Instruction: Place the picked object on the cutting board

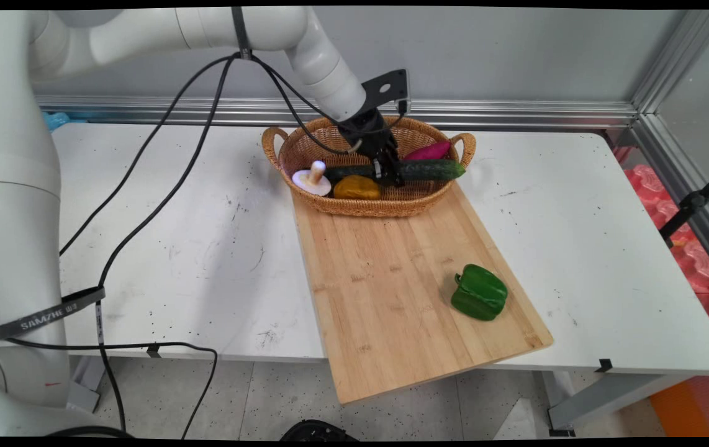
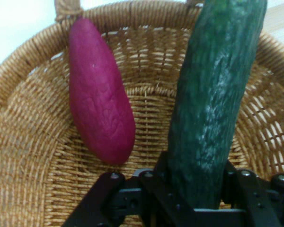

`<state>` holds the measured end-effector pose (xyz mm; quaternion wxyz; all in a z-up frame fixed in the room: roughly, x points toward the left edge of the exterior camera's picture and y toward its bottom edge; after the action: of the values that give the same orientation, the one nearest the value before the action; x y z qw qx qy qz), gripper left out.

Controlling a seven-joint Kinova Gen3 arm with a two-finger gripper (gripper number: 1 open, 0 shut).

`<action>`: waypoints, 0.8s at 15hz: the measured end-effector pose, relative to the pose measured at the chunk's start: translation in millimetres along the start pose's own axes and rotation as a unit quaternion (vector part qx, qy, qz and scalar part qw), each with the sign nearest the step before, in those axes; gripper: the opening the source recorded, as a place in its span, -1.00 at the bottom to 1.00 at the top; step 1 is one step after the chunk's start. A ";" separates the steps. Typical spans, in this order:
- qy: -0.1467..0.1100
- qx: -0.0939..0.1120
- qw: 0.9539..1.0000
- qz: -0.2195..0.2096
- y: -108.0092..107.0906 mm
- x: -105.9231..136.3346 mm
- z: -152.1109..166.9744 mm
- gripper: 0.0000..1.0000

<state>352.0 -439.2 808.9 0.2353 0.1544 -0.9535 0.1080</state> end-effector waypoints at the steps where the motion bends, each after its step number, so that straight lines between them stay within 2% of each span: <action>1: 0.001 0.000 1.000 0.004 0.5 1.5 -4.2 -1.00; 12: 0.034 0.019 0.999 0.034 9.1 42.9 -87.5 -1.00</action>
<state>349.2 -416.8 904.1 0.2606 0.1230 -0.9474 0.1396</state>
